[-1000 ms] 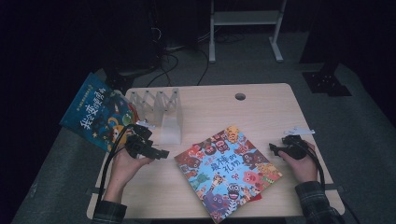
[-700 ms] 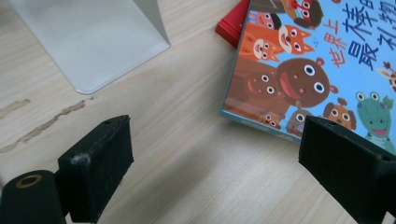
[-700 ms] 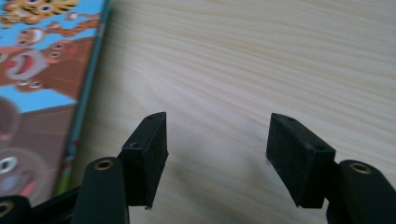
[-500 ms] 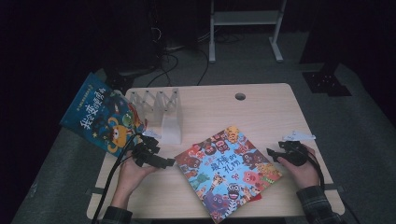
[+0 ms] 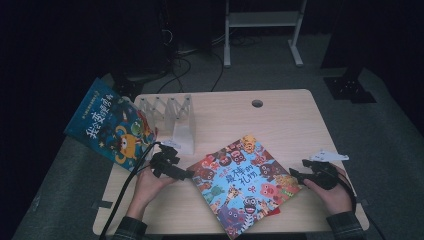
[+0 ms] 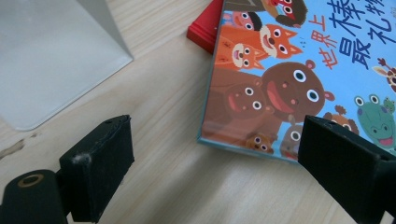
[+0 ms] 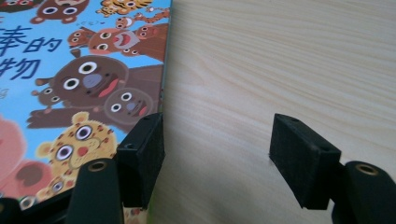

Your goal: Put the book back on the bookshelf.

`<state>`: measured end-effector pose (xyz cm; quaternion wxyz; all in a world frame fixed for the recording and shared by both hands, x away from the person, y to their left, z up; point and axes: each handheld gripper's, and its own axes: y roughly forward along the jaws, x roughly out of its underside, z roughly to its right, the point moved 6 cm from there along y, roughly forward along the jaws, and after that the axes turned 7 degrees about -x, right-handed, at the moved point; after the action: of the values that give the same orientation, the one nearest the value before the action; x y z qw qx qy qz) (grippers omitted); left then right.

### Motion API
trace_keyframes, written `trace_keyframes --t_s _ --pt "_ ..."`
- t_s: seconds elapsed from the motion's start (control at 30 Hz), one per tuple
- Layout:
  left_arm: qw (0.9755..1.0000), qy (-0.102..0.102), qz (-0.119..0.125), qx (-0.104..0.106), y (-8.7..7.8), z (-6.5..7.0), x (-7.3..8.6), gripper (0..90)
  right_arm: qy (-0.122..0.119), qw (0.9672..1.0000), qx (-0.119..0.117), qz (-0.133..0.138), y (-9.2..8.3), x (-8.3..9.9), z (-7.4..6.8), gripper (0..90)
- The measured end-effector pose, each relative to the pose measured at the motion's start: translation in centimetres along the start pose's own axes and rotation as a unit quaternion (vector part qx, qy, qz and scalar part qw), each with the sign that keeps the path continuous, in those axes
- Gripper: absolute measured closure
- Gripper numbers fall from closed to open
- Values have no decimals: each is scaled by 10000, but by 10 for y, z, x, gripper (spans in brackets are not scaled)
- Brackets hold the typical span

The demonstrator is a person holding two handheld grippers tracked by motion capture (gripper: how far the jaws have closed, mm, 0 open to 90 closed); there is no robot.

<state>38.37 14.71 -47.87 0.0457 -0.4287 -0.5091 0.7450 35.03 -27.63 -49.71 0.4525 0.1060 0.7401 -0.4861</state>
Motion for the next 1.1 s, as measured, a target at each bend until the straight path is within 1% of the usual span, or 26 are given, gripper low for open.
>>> trace_keyframes --t_s 0.17,0.2,0.23,0.27,0.43,0.5,0.53,0.6,0.67,0.83,0.87,1.1 --pt "9999 84 13 121 6 5 -3 113 -45 10000 -34 33 -11 5 -3 345" --pt "9998 133 -10 135 7 6 -4 113 -39 10000 -41 34 -12 6 -4 345" --pt "9998 110 -9 142 8 8 -4 114 -46 10000 -54 44 -14 7 -5 345" --pt "9997 155 -52 197 10 9 -4 114 -48 10000 -59 51 -15 8 -5 345" --pt "9989 238 -187 345 17 17 -4 140 -31 9999 -68 89 -24 13 -5 343" --pt "9983 313 -288 407 19 20 -3 142 -31 9999 -72 100 -28 15 -4 342" --pt "9979 356 -305 448 19 21 -3 161 -21 9999 -80 96 -29 16 -4 340" --pt "9976 344 -342 490 20 24 -3 170 1 9999 -99 73 -32 19 -4 338" --pt "9977 370 -352 454 20 24 -3 170 4 9999 -100 67 -34 22 -5 338" --pt "9979 336 -334 450 20 24 -2 170 -15 9999 -106 -3 -40 29 -4 335" --pt "9979 333 -334 446 19 24 -2 169 11 9999 -106 -18 -40 31 -4 336" --pt "9979 323 -361 439 19 25 -2 169 -78 9998 -101 -122 -40 36 -6 340"
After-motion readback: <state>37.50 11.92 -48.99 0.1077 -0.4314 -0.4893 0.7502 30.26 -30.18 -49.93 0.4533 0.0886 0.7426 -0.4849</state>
